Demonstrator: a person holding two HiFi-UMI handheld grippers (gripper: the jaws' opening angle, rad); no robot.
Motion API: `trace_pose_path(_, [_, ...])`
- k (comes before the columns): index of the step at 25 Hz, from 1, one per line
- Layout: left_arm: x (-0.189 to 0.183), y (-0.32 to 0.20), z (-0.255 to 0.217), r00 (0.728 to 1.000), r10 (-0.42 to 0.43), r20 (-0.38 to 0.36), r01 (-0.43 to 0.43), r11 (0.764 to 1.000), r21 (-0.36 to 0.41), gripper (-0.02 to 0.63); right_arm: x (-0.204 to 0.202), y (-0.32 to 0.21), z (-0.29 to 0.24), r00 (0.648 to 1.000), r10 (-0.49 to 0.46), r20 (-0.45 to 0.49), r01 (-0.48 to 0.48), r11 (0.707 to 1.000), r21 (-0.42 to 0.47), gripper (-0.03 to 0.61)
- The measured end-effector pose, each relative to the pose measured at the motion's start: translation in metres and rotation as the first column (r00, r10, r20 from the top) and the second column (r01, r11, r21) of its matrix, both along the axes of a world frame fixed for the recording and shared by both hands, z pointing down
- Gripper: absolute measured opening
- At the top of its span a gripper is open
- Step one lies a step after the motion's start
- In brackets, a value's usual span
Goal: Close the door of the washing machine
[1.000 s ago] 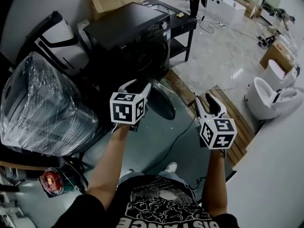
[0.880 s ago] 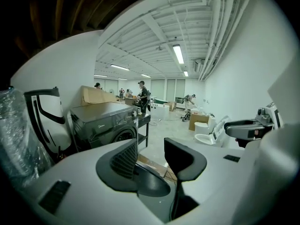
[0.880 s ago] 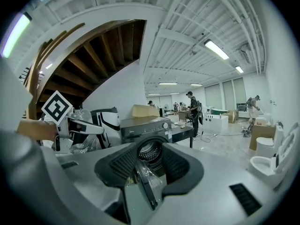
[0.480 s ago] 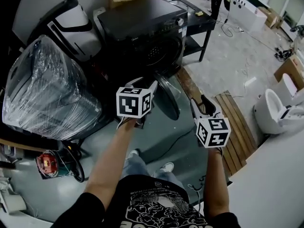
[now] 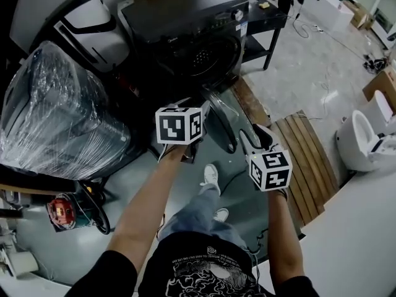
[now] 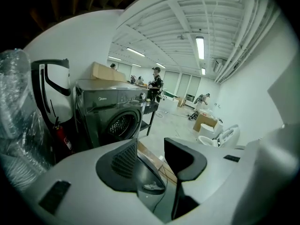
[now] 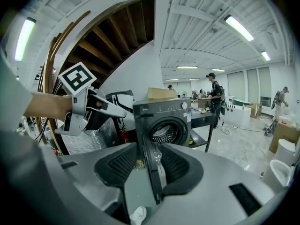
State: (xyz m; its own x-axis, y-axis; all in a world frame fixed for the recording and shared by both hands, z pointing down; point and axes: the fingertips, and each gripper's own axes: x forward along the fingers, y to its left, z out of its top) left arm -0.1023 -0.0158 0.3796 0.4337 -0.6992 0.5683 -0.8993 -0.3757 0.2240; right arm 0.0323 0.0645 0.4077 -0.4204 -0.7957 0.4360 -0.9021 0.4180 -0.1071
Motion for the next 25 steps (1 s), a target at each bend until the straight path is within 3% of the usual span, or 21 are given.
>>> trace_pose_path(8, [-0.006,-0.036,0.054,0.997,-0.069,-0.044,0.063,0.992,-0.112,0.181,-0.015,-0.023,0.057,0.997,-0.059,-0.042,0.055,0.995,-0.081,0.166])
trace_pose_path(13, [-0.007,-0.054,0.085,0.996,-0.088,-0.030,0.082,0.983,-0.161,0.184,-0.028,-0.037,0.087,0.996,-0.086,-0.039,0.080,0.989,-0.121,0.166])
trace_pose_path(25, [-0.008,-0.092,0.136,0.980,-0.173,-0.100,0.140,0.951,-0.277,0.192,-0.045,-0.057,0.157,0.987,-0.143,-0.074,0.123,0.966,-0.226,0.160])
